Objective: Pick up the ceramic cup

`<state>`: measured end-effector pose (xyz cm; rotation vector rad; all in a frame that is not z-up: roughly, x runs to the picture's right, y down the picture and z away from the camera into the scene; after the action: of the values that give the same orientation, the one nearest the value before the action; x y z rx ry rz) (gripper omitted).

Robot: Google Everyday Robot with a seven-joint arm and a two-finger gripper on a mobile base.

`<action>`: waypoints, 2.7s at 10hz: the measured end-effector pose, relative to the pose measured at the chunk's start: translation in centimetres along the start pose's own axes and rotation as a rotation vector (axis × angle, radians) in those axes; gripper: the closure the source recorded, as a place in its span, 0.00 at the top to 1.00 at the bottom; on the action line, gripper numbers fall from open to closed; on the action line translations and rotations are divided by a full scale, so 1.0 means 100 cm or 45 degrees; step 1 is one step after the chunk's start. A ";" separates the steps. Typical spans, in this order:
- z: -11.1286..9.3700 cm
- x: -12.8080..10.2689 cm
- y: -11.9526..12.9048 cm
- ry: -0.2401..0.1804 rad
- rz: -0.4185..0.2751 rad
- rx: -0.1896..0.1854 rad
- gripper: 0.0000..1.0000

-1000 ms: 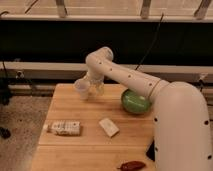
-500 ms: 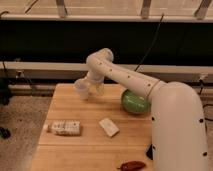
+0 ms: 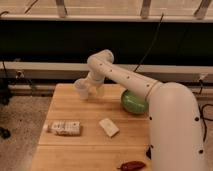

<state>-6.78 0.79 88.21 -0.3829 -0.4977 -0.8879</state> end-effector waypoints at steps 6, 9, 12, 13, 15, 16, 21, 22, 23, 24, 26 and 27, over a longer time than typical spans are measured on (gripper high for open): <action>0.009 0.002 0.004 -0.028 -0.009 0.002 0.80; 0.011 0.003 0.007 -0.040 -0.011 0.008 0.80; 0.012 0.005 0.010 -0.049 -0.012 0.011 0.80; 0.011 0.005 0.010 -0.052 -0.013 0.013 0.80; 0.012 0.005 0.011 -0.057 -0.014 0.016 0.80; 0.012 0.005 0.012 -0.061 -0.015 0.018 0.80; 0.015 0.006 0.011 -0.062 -0.020 0.010 0.80; 0.017 0.005 0.007 -0.059 -0.026 0.004 0.80; 0.018 0.005 0.005 -0.054 -0.026 -0.001 0.76; 0.019 0.006 0.005 -0.049 -0.025 -0.005 0.67; 0.020 0.007 0.002 -0.043 -0.027 -0.009 0.45; 0.021 0.006 0.000 -0.044 -0.030 -0.011 0.37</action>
<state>-7.02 1.46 90.25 -0.4012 -0.5311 -0.9080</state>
